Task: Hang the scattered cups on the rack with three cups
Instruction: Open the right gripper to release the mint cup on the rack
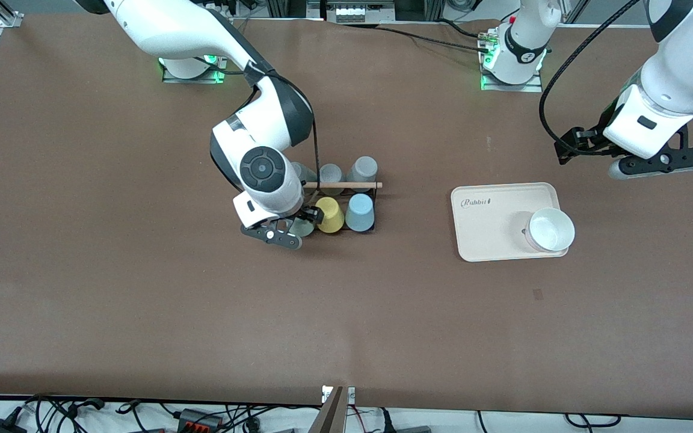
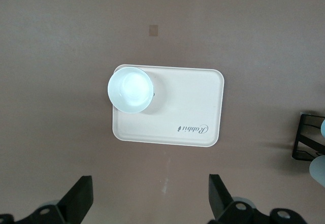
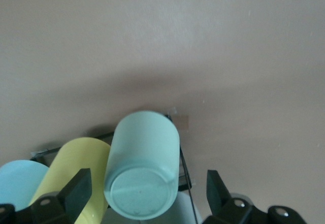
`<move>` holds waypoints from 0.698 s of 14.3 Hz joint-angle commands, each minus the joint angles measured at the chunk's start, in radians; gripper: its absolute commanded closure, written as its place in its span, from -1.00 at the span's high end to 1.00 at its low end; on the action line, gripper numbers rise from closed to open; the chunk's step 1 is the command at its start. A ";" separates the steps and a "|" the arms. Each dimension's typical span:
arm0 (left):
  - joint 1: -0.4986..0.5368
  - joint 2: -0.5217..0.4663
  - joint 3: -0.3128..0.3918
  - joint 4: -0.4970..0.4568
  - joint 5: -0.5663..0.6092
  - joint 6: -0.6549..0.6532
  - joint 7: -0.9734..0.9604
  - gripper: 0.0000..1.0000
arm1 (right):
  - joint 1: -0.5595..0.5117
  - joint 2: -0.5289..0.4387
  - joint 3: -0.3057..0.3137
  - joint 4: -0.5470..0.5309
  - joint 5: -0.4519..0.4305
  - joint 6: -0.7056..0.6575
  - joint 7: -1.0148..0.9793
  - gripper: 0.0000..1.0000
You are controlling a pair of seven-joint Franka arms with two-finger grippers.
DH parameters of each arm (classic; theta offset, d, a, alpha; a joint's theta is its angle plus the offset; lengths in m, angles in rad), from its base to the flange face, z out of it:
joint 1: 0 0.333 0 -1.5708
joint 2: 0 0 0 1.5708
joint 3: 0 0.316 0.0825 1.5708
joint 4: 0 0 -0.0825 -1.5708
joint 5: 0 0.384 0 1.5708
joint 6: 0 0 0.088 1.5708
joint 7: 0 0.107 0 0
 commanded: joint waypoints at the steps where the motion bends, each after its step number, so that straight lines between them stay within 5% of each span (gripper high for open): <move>1: 0.005 0.007 0.003 0.024 -0.021 -0.018 0.024 1.00 | -0.034 -0.080 0.001 -0.004 -0.011 -0.025 -0.137 1.00; 10: 0.005 0.007 0.005 0.024 -0.021 -0.017 0.022 1.00 | -0.397 -0.280 0.004 0.002 0.066 -0.200 -0.418 1.00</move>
